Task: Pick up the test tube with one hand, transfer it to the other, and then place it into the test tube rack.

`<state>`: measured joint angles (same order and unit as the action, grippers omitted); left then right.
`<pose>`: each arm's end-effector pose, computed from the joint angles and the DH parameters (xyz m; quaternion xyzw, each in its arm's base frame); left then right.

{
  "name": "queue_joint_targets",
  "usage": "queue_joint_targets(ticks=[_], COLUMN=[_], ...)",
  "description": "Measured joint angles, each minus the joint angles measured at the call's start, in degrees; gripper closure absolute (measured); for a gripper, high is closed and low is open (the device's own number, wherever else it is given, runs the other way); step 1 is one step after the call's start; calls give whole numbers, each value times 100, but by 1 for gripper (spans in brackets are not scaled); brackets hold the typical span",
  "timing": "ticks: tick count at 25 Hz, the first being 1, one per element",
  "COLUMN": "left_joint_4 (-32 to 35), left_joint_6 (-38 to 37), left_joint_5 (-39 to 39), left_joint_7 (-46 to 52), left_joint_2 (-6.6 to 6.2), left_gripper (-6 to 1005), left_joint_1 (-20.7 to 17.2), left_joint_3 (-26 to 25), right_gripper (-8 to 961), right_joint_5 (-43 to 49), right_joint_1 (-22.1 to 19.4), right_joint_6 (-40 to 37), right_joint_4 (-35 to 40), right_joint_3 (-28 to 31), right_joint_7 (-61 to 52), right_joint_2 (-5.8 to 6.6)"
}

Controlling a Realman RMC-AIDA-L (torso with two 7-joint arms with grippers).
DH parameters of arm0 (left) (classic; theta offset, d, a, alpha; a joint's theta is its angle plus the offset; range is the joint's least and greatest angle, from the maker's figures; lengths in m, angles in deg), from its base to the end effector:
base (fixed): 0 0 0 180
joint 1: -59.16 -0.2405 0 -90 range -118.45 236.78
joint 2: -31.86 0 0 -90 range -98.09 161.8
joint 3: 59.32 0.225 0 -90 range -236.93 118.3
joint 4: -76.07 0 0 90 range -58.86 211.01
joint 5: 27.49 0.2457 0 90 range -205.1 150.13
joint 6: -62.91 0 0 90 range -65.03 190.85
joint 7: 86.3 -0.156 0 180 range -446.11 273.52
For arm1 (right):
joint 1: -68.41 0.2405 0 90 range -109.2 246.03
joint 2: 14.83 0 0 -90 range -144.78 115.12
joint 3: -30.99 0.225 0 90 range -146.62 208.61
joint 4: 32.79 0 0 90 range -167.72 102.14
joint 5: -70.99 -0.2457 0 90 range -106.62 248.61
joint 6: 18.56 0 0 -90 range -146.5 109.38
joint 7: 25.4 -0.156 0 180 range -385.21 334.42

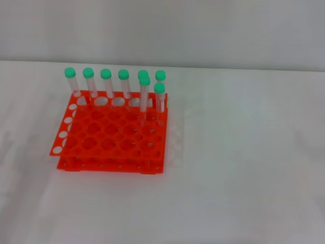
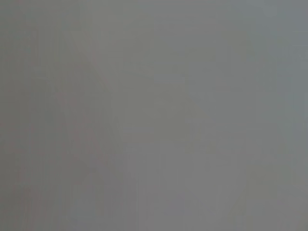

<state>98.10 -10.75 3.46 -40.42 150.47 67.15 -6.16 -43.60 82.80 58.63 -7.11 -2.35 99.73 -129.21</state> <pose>-0.3909 0.2854 0.0930 -0.5804 -0.3106 -0.4328 0.6159 0.3733 0.3164 0.1213 -0.6966 0.2568 0.3917 0.5434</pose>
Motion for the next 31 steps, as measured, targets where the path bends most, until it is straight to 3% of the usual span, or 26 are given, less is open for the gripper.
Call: queue_joint_targets(ticks=[3,13,31], left_joint_4=[-35,-282,-863], left_joint_6=[21,8,-151], left_joint_5=[-12,-30,-184], left_joint_7=[-76,-334,-941], left_joint_2=[8,37,66], left_gripper=[115,115,115], left_joint_1=[47,308,717], left_joint_3=[-114,-129,-136], right_gripper=[85,85,85], right_joint_5=[-31,-33,-21], right_joint_1=[-199,-386,-557], right_joint_6=[201,253,810], right_joint_4=[-22,-336,-536], right_joint_3=[166,355,602], right_joint_7=[179,1278,1422], right_joint_2=[-1,2,3])
